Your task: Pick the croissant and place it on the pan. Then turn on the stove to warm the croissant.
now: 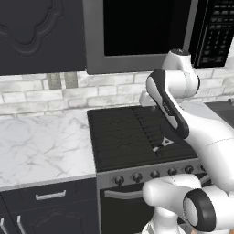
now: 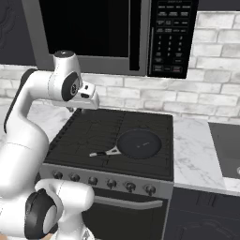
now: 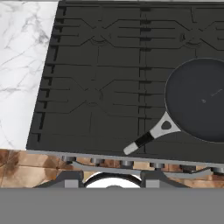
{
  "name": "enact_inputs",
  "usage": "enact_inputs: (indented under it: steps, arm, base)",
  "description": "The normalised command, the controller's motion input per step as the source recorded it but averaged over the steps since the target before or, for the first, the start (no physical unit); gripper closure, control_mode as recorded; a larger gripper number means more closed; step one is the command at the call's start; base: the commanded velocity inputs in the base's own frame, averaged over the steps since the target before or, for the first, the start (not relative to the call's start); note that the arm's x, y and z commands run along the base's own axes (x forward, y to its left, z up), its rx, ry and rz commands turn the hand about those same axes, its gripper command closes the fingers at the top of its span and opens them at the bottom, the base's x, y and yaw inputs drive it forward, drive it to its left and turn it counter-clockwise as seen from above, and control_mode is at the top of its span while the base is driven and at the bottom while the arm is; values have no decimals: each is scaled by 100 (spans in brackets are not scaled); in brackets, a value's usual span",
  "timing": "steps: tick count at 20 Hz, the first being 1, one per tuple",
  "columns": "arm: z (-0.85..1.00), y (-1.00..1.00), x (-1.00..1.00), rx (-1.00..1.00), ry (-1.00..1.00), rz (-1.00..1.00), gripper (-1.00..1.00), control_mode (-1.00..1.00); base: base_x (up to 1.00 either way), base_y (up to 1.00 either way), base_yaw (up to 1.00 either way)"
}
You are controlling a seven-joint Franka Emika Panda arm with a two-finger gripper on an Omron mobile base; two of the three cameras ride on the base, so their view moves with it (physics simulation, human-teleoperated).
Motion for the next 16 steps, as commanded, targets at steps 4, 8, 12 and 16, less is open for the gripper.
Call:
enact_inputs:
  steps: [4,8,12,16]
  arm:
    - [-1,-10,-15,1,-4,0,-100,-100]
    - [-7,-47,-47,9,-9,-3,-100,-100]
    - [-3,-48,-63,9,-14,-3,-100,-100]
    - [-3,-35,-64,6,-15,-1,-100,-100]
  base:
    - [0,0,0]
    - [0,0,0]
    - [0,0,0]
    - [0,0,0]
